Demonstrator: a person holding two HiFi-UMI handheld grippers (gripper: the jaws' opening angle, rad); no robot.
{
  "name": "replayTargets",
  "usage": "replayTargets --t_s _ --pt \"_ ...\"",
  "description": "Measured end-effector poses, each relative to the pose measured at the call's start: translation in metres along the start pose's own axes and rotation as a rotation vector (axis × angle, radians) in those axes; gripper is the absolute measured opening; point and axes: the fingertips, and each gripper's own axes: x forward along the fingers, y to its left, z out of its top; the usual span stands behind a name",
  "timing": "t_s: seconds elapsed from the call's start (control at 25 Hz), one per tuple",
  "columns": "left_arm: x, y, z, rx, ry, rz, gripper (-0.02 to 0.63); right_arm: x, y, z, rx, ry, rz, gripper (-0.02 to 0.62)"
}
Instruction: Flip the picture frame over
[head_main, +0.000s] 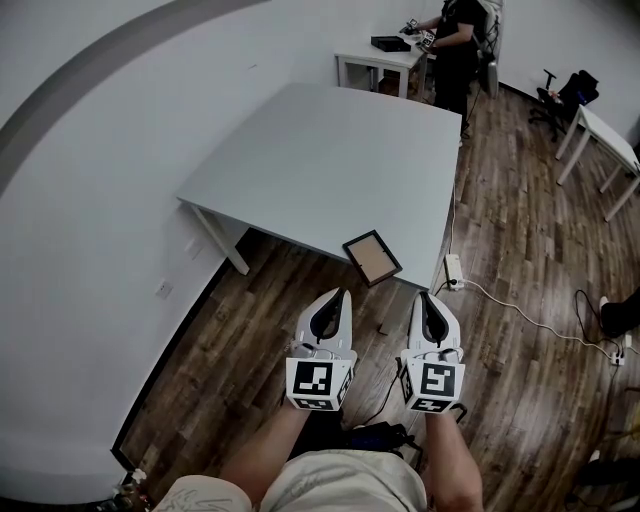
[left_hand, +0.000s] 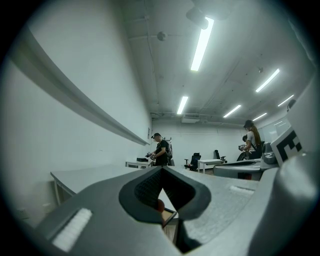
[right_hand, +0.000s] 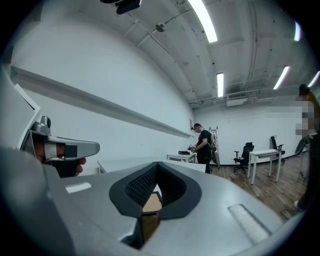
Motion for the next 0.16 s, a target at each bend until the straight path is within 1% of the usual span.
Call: replayTargets --t_s 0.16 --pt "-0.0018 -0.0015 0.0013 -0.003 -0.005 -0.001 0.000 -0.0019 0.0018 0.0009 -0.005 -0.004 0.002 0.021"
